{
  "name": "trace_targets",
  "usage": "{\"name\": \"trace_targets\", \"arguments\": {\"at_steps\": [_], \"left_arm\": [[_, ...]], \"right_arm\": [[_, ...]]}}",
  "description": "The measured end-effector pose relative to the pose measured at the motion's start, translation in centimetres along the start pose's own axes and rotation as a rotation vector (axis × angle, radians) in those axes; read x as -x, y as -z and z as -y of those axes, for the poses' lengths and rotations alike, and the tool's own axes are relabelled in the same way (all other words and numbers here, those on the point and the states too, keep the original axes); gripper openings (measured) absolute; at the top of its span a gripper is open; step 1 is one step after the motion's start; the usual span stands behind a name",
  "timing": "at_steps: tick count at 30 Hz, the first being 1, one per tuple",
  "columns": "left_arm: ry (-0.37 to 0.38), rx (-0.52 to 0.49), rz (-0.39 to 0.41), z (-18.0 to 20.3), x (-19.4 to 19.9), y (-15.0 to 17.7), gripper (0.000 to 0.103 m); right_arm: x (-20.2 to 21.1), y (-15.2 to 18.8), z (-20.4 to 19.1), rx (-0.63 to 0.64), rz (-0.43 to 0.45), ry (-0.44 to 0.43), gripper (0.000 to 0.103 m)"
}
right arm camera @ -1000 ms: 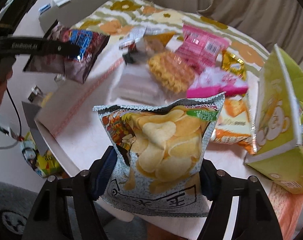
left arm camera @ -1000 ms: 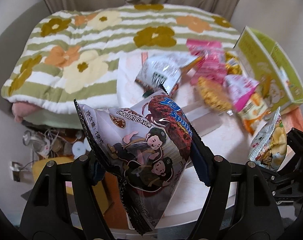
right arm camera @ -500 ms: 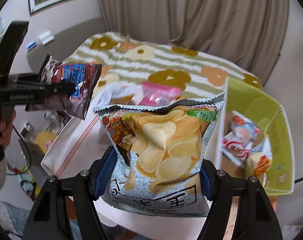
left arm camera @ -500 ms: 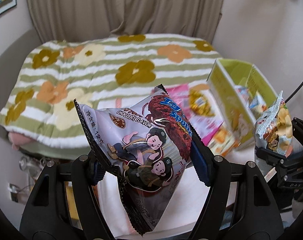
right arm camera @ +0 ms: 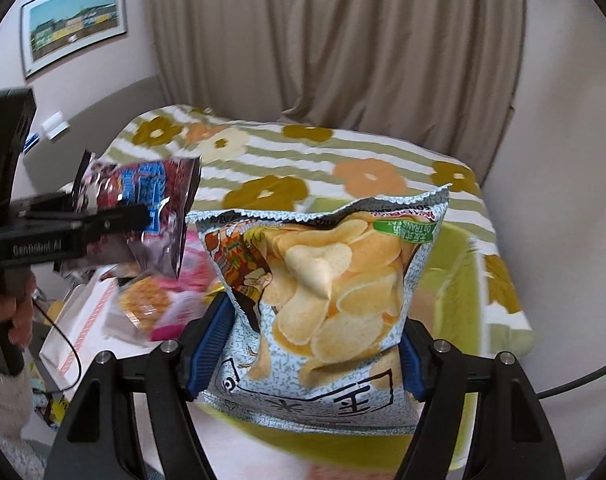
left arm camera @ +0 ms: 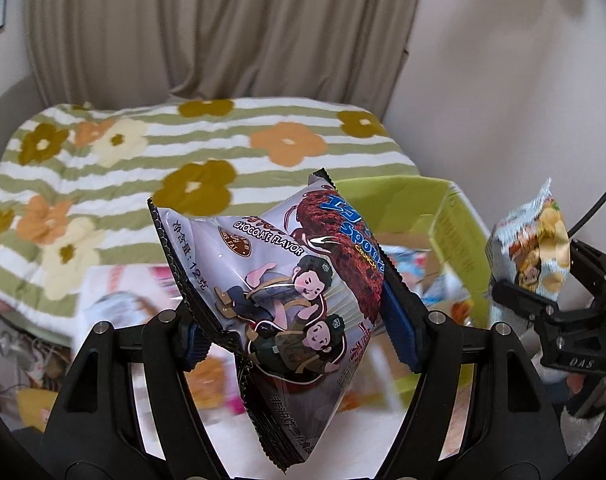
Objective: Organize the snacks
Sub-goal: 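Lift both bags over the cardboard box and release them inside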
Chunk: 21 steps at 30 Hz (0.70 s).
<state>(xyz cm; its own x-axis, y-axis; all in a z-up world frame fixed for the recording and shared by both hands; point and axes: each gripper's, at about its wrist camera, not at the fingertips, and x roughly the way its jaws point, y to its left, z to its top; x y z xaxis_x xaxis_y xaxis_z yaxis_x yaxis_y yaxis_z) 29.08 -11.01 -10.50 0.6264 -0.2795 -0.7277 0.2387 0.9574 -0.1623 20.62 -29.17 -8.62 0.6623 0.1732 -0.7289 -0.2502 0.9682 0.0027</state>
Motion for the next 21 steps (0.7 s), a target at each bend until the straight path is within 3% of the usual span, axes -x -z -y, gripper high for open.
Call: {"name": "trace_targets", "arguments": {"at_steps": [10, 21], "left_arm": [[0.043, -0.039, -0.107, 7.8, -8.0, -3.2, 0.069], [0.081, -0.081, -0.184, 10.5, -14.0, -4.5, 0.07]], "right_arm": [[-2.5, -1.5, 7.8, -0.097, -0.019, 0.003, 0.069], [-5.1, -2.0, 11.2, -0.168, -0.049, 0.011, 0.069]]}}
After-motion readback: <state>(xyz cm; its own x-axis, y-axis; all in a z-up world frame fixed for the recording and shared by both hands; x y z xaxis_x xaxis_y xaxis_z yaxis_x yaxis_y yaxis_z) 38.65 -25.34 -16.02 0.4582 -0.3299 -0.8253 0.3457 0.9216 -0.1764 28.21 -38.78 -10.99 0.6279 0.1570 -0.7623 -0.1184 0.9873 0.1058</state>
